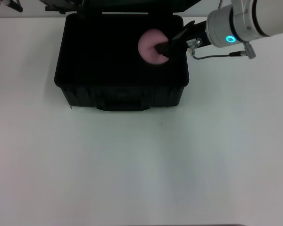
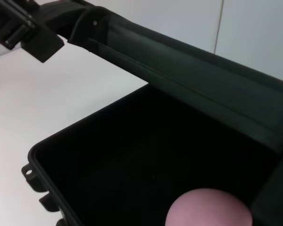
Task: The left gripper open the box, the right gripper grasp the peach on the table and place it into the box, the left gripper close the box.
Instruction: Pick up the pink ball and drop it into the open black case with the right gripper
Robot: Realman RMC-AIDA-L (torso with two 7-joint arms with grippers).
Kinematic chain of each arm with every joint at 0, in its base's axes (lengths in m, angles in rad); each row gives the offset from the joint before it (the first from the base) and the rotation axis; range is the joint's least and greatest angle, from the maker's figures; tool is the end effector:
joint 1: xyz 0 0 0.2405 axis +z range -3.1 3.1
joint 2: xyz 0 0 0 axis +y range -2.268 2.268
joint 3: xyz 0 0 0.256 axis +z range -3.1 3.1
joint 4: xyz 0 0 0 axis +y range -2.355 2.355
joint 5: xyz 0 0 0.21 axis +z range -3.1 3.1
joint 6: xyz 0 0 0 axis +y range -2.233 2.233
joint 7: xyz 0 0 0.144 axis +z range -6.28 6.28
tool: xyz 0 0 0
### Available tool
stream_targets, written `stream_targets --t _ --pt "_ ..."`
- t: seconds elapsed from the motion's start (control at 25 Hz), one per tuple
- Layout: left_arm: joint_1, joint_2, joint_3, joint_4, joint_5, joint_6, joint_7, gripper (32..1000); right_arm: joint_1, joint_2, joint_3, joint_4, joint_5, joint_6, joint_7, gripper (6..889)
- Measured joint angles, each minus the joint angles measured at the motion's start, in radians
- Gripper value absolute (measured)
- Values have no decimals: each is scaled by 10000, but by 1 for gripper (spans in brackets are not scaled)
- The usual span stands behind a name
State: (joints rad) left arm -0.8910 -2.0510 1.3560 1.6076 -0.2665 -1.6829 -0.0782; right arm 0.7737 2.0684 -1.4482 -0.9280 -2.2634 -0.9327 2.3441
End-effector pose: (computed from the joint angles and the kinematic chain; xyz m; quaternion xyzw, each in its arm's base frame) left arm -0.0599 0.3960 0.0667 -0.8135 -0.4254 0.0881 0.3865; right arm 0.1463 0.4252 -0.0515 -0.9371 0.2558 0.0062 0.2373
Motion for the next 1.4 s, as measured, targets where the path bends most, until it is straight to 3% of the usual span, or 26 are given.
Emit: stream_targets --t 0.24,0.8,1.04,1.4 --pt "-9 0 -1 0 0 0 0 392 308 11 -38 853 534 676 -648 42" --pt "-28 0 1 0 0 0 0 392 344 4 -58 1386 578 1521 -992 42" --pt "-76 -7 51 0 1 0 0 392 657 17 -69 2000 670 1940 -1200 42" --pt "-93 -15 92 1 1 0 0 392 739 24 -78 2148 825 1922 -1325 43"
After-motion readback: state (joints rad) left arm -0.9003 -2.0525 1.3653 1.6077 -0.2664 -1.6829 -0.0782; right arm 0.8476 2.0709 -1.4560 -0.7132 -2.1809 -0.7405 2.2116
